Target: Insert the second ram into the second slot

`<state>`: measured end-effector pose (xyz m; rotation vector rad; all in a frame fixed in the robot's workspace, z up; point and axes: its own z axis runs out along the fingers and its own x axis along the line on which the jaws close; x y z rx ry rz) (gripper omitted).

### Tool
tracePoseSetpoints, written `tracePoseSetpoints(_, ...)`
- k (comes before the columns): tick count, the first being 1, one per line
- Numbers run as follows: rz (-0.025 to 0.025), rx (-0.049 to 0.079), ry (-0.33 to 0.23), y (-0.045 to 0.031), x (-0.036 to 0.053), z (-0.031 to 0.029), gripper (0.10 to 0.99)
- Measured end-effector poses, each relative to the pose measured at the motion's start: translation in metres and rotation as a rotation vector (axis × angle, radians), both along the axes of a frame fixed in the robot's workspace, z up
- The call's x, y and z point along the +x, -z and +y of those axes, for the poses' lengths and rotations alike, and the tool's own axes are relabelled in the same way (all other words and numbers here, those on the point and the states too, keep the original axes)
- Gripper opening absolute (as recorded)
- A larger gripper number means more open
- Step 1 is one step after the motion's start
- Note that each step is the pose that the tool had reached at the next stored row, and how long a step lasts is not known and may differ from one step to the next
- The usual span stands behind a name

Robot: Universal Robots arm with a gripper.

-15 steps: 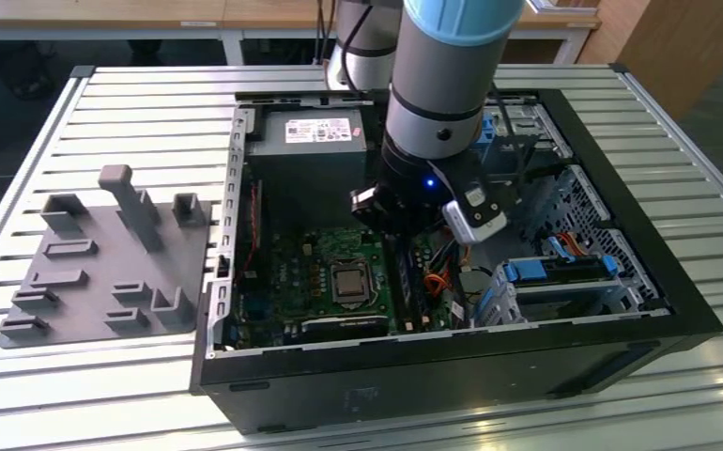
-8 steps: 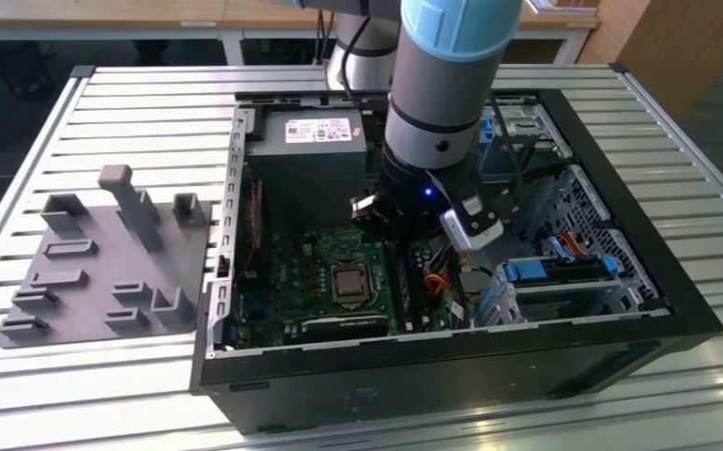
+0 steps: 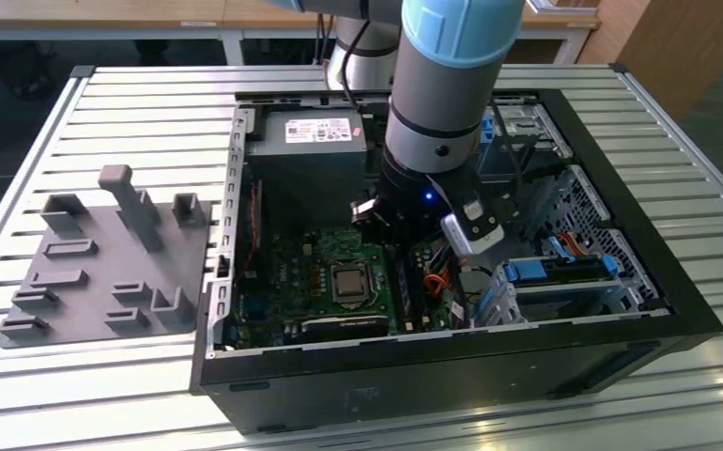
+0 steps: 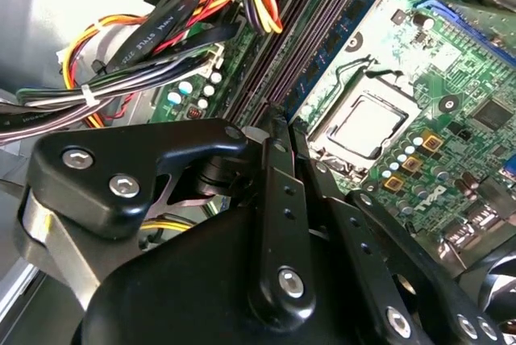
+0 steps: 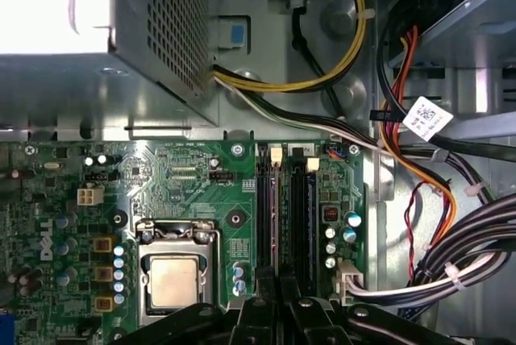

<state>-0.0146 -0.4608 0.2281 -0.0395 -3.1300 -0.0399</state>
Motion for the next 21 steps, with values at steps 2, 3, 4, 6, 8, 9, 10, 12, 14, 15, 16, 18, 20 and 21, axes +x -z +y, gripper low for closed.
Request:
tracePoseSetpoints(2,0.0,0.0,0.0,0.0012,0.0,0.0,0.137)
tracePoseSetpoints(3,0.0,0.0,0.001,0.0019,0.0,0.0,0.137)
tracePoseSetpoints(4,0.0,0.0,0.001,0.0025,0.0,0.0,0.137)
tracePoseSetpoints(6,0.0,0.0,0.001,0.0036,0.0,-0.0001,0.137)
tracePoseSetpoints(8,0.0,0.0,0.002,0.0048,0.0,-0.0001,0.137)
tracePoseSetpoints(9,0.0,0.0,0.003,0.0053,0.0,-0.0001,0.137)
tracePoseSetpoints(10,0.0,0.0,0.003,0.0058,0.0001,-0.0001,0.137)
tracePoseSetpoints(12,0.0,0.0,0.003,0.0071,0.0001,-0.0001,0.137)
tracePoseSetpoints(14,0.0,0.0,0.003,0.0082,0.0001,-0.0001,0.137)
tracePoseSetpoints(15,0.0,0.0,0.003,0.0087,0.0001,-0.0001,0.137)
tracePoseSetpoints(16,0.0001,0.0,0.004,0.0091,0.0001,-0.0001,0.137)
tracePoseSetpoints(18,0.0001,0.0,0.004,0.0093,0.0001,-0.0001,0.137)
tracePoseSetpoints(20,0.0001,0.0,0.004,0.0094,0.0002,-0.0001,0.137)
tracePoseSetpoints(21,0.0,0.0,0.004,0.0095,0.0002,-0.0001,0.137)
